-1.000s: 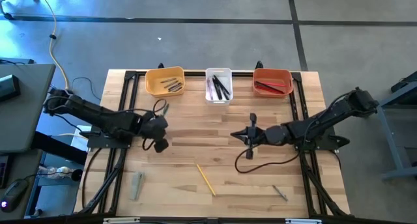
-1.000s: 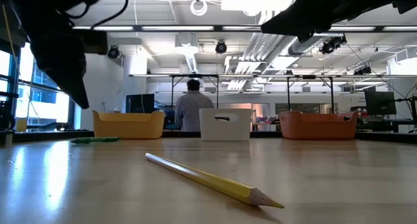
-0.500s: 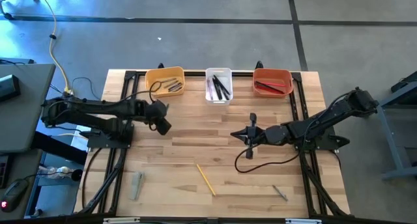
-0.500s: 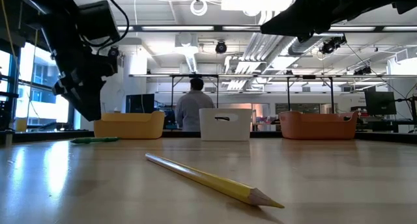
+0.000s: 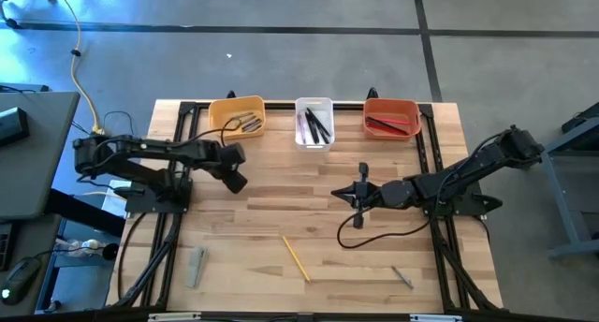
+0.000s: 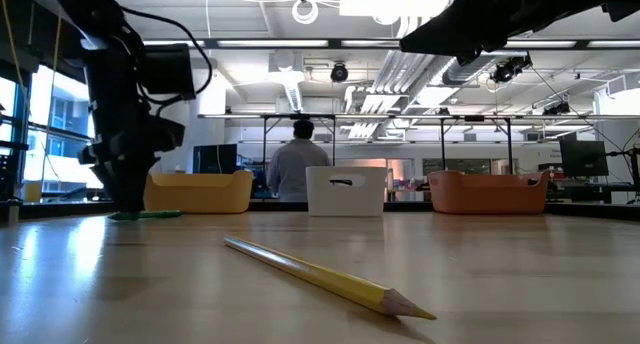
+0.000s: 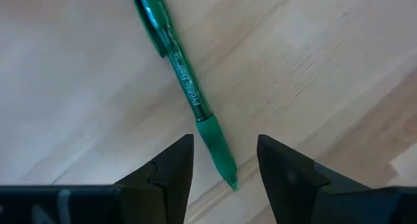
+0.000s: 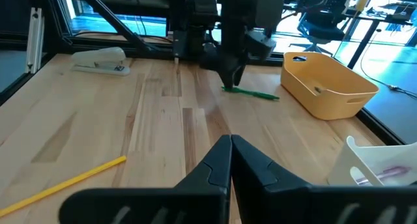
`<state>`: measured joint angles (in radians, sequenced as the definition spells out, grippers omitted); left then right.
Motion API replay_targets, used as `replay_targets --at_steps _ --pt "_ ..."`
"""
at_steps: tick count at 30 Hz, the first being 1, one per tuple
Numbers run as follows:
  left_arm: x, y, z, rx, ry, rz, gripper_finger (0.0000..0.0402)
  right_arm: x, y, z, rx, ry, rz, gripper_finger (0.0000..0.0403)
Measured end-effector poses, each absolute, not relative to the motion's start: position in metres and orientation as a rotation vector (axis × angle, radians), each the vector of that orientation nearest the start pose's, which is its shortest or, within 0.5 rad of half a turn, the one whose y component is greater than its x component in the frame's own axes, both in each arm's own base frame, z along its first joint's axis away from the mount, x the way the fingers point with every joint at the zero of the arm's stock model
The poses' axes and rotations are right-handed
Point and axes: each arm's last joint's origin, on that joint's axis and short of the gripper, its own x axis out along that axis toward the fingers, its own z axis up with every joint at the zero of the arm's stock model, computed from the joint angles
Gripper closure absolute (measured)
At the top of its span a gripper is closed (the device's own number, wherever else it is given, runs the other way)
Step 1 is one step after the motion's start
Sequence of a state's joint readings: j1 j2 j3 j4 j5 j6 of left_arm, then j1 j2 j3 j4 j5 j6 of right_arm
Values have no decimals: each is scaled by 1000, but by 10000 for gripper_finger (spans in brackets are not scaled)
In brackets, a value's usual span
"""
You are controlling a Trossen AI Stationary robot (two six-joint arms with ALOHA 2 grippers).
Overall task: Sort crayons/erasers/pens/pencils in bins
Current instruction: Put the green pen into the white bin
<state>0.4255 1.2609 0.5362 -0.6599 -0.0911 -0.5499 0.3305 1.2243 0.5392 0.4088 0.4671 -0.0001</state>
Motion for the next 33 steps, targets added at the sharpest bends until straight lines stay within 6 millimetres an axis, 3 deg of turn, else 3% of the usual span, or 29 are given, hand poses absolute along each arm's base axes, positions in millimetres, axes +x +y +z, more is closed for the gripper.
replay_targets --at_steps 8,22,26,33 --pt "169 79 131 -650 1298 767 254 239 68 218 -107 255 -136 403" --pt "172 78 131 -560 1316 686 385 239 68 218 -107 255 -135 403" --pt "176 78 143 -519 1322 675 392 239 68 218 -107 255 -135 403" --pt "194 76 187 -477 1137 686 389 239 68 218 -107 255 -135 403"
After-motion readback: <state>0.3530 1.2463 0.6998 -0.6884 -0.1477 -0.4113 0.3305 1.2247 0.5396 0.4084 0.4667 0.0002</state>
